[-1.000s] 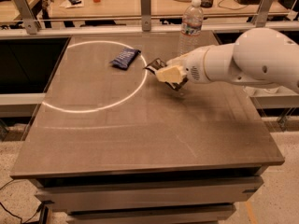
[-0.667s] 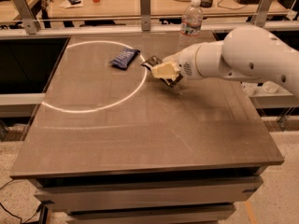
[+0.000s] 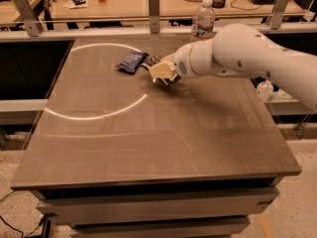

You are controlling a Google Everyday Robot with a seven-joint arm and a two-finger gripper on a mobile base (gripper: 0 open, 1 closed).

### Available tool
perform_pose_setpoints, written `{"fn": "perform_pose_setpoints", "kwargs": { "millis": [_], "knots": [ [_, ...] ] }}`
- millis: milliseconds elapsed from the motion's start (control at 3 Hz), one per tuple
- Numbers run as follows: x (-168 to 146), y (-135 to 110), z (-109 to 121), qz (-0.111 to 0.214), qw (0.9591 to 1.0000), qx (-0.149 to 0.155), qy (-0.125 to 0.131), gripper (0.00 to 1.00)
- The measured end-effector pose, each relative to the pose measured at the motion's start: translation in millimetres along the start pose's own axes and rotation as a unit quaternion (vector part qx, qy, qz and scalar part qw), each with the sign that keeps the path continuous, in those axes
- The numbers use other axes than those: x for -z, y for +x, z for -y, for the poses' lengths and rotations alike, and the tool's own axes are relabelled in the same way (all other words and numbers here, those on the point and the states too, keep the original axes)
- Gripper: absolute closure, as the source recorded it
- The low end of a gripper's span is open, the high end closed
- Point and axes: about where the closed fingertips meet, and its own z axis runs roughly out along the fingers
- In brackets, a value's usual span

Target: Move rxbar chocolate near rxbar blueberry

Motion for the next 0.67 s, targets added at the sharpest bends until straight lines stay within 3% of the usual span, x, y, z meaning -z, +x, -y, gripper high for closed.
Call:
{"fn": "perform_pose_setpoints", "kwargs": {
  "millis": [333,667],
  "knots": [
    [-36.1,-3.6,2.6,-0.012,0.9999,0.002,-0.011,1.00],
    [-47.9,-6.4,1.3,-0.013,0.9998,0.002,-0.016,1.00]
  ]
}}
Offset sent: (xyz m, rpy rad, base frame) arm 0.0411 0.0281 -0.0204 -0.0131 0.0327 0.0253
